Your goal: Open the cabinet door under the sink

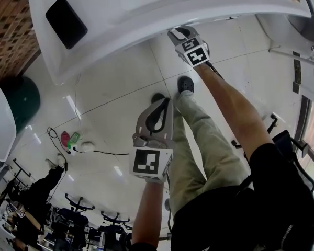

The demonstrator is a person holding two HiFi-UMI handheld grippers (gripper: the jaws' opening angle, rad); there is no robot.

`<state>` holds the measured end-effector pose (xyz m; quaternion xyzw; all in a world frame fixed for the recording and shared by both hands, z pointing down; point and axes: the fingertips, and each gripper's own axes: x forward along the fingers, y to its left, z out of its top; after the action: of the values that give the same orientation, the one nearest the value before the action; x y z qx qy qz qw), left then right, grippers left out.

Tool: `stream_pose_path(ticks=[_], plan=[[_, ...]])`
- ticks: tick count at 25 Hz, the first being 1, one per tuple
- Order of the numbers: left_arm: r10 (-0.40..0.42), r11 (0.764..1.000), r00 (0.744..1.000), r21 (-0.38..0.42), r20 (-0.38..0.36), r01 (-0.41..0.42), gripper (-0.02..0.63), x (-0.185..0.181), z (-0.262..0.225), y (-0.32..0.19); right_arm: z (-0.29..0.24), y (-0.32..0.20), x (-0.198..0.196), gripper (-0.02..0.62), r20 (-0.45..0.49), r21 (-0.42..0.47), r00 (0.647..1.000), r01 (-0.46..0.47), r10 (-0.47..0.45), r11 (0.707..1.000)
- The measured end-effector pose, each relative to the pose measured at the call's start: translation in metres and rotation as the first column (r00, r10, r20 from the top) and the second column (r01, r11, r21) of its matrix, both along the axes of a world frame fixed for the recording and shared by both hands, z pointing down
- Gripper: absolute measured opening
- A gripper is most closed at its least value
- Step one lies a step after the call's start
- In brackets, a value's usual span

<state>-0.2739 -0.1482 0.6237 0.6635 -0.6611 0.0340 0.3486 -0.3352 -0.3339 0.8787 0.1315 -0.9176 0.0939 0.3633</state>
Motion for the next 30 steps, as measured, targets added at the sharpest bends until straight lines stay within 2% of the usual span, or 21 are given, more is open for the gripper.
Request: stream_pose_path(ticks=[6,9,20,30], plan=[[-0.009,1.0,1.0,-0.014,-0.011,0.009,0.015,-0.002,0.003,0.002,0.003,-0.005,-0.009,0.094,-0.004,0.0,1.0,-0.001,0.001,1.0],[-0.006,1.0,1.0,-0.021,-0.009,0.005,0.015,-0.003,0.005,0.002,0.005,-0.004,-0.01,0.04,-0.015,0.013,1.0,-0.005,0.005,1.0],[0.027,1.0,0.999,-0.015,-0.025,-0.027,0.015,-0.001,0.003,0.001,0.006,-0.001,-0.008,0.034,-0.003,0.027,0.999,-0.04,0.04,0.999],[0.084,0.996,0.995,-0.001,-0.051,-0.084,0.015,0.024,0.0,0.005,0.005,0.011,0.007,0.034,-0.012,0.029,0.999,-0.045,0.045,0.999]])
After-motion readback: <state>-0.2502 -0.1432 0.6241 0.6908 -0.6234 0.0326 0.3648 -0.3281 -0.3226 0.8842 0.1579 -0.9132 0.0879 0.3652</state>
